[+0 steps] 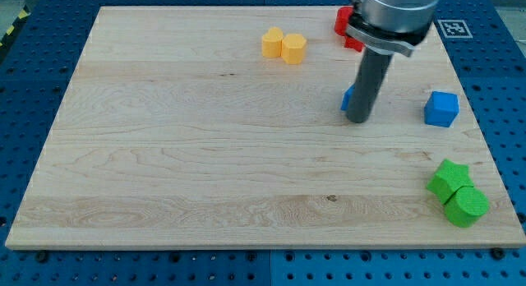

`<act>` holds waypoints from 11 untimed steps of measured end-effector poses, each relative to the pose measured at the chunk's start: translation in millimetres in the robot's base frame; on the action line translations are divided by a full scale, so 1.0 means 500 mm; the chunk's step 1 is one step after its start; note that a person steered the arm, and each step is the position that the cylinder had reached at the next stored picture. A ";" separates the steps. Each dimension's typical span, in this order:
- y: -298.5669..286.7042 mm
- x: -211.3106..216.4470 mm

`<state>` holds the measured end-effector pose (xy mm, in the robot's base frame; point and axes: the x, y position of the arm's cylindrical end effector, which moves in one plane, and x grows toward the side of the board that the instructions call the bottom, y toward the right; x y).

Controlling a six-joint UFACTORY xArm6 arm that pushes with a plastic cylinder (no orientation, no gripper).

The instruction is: Push the blue cube into the blue triangle

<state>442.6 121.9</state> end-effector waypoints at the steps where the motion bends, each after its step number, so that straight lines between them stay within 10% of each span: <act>1: 0.057 0.029; 4: 0.387 0.070; 11: 0.149 -0.018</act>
